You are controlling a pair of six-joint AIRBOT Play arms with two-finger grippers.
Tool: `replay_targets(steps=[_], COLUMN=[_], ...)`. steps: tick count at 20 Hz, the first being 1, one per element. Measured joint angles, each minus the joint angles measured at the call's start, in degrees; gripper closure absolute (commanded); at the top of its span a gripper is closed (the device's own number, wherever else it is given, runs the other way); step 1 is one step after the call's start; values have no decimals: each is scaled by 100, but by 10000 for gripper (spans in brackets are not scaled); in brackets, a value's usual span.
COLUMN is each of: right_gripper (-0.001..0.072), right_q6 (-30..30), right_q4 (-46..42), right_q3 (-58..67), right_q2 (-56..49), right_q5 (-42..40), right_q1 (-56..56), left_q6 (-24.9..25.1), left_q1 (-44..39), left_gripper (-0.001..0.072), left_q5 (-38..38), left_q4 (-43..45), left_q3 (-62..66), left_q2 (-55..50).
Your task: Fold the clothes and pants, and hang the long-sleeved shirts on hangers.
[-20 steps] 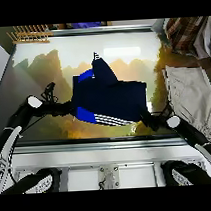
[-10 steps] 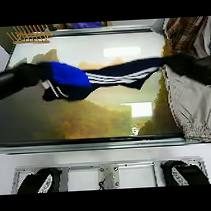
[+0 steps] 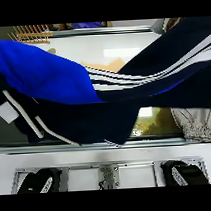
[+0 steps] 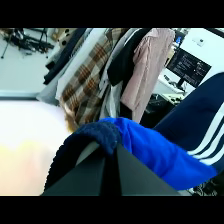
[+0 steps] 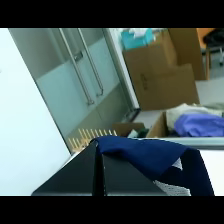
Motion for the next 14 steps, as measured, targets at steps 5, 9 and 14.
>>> replay_targets(steps=[5,9,14], right_gripper=[711,711,711], right_q6=[13,96,144], right_q4=[-7,-319,-699], right_q3=[146,164,175], right_q2=[-868,-2330,-4140], right_q5=[-11,160,-120], right_q1=[15,249,439], left_q6=[-612,-743,-525], left_q1=[-57,-66,70], left_gripper=[696,696,696], left_q5=[-304,527,1591], left_q4=[820,1084,1143], left_q3=[-951,-1766,-1368], left_q2=[-538,-1788,-4203])
